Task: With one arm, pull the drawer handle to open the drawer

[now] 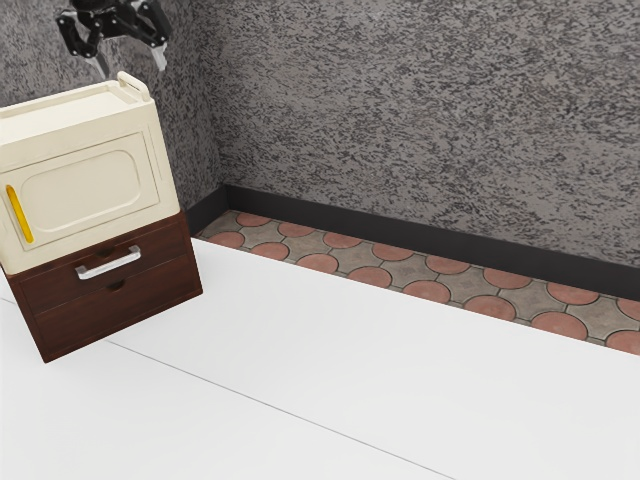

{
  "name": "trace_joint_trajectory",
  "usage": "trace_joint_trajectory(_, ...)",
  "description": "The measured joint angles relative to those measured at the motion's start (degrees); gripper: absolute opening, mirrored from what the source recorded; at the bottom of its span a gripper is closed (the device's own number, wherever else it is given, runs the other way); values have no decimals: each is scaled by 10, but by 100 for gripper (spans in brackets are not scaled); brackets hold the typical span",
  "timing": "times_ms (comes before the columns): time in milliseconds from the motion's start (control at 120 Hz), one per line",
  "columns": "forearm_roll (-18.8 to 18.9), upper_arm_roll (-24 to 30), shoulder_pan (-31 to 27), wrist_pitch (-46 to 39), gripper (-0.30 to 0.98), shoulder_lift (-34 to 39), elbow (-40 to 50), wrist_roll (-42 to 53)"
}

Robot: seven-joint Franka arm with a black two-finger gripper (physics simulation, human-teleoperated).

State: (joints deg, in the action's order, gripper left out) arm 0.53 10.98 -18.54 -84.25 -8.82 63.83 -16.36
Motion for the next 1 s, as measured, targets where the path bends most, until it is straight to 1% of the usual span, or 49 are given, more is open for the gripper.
trace_joint_trajectory(83,6,10,7,1,69,7,11,-1)
trace_joint_trajectory(133,11,14,9,0,69,48,64,-2)
trace_joint_trajectory(208,14,19,7,-26,69,167,225,-3)
trace_joint_trajectory(250,14,19,12,-64,69,232,341,-4)
trace_joint_trajectory(292,14,17,15,-106,69,279,430,-5)
trace_joint_trajectory(350,10,13,37,-152,69,332,523,-6)
trace_joint_trajectory(392,1,-4,57,-160,69,365,564,-6)
trace_joint_trajectory(450,-14,-27,73,-153,69,388,598,-8)
trace_joint_trajectory(500,-21,-36,77,-149,69,389,617,-9)
trace_joint_trajectory(583,-12,-38,80,-172,69,378,641,-1)
trace_joint_trajectory(675,-3,-39,81,-228,69,376,689,17)
trace_joint_trajectory(733,8,-39,80,-262,69,373,704,35)
trace_joint_trajectory(800,24,-41,71,-290,69,372,707,81)
trace_joint_trajectory(867,32,-51,56,-308,69,372,708,140)
trace_joint_trajectory(908,37,-58,53,-311,69,374,708,172)
trace_joint_trajectory(950,49,-62,52,-313,69,373,710,206)
trace_joint_trajectory(1000,61,-79,50,-314,69,363,710,255)
